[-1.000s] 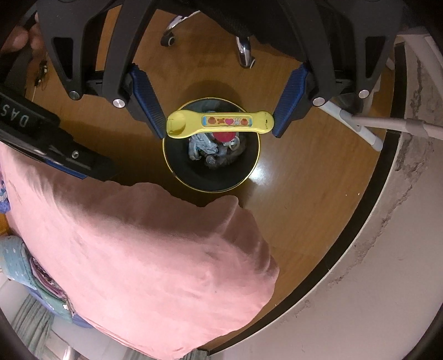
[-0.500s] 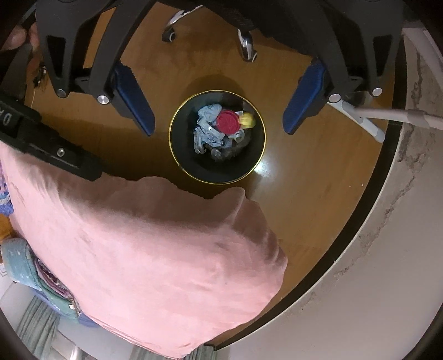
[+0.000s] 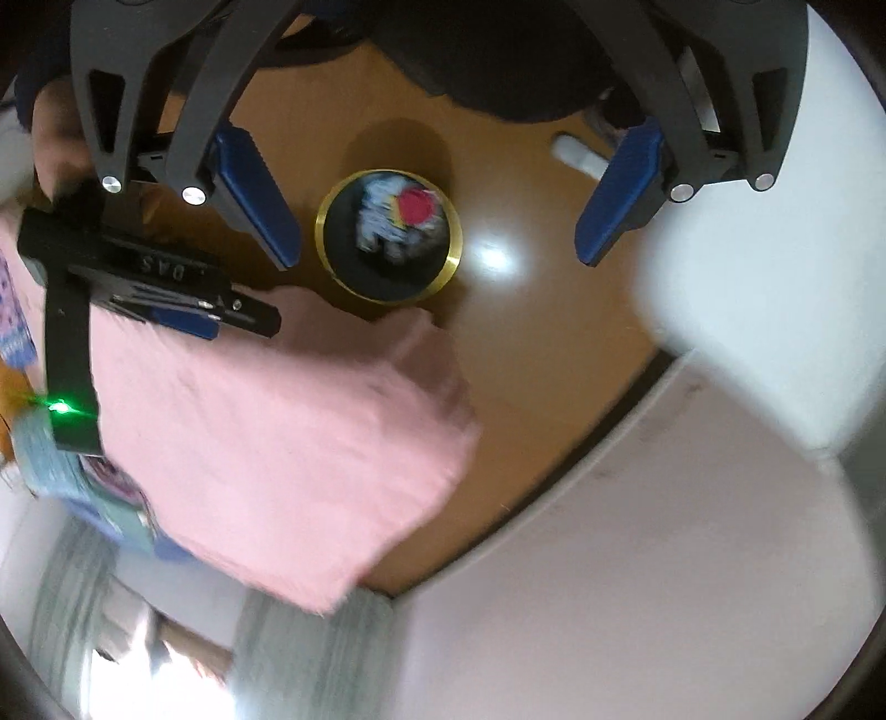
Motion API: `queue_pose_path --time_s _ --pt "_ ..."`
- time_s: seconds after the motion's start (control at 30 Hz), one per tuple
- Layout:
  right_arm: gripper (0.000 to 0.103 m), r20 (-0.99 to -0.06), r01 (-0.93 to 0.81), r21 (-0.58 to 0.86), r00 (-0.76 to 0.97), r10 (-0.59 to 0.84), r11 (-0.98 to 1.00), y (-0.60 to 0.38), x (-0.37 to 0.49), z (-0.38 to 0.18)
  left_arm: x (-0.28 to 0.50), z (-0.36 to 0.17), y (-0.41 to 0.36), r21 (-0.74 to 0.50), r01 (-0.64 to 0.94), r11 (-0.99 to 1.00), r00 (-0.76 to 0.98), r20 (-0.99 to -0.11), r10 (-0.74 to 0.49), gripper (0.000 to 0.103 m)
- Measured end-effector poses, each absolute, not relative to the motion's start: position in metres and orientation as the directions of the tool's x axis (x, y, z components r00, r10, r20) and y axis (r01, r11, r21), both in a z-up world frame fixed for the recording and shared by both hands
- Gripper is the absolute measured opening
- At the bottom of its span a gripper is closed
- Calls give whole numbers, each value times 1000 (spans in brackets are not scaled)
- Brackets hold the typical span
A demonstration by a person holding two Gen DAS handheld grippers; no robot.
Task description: Collect trash
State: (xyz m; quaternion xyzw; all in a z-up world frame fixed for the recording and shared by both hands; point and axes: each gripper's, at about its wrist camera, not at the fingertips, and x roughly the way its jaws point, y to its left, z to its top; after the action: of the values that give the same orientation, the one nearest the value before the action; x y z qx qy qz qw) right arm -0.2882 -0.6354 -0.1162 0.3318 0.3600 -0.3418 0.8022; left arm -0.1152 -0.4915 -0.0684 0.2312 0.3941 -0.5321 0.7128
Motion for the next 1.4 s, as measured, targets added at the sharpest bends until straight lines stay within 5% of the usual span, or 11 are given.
queue_pose_path --time_s 0.23,0.4,0.67,1.4 --pt "93 -733 486 221 655 -185 846 -538 -143 -50 -18 -27 -325 -44 742 668 413 -755 -509 96" --pt "93 -703 247 197 710 -39 949 -449 -56 -25 23 -24 -201 98 467 879 640 -723 -260 96" --pt "93 -688 8 141 720 92 990 -344 9 -7 37 -21 -74 95 204 974 700 -710 -77 96" --pt "95 -669 -61 55 739 82 997 -303 4 -9 24 -17 -28 47 105 993 715 -698 -43 96"
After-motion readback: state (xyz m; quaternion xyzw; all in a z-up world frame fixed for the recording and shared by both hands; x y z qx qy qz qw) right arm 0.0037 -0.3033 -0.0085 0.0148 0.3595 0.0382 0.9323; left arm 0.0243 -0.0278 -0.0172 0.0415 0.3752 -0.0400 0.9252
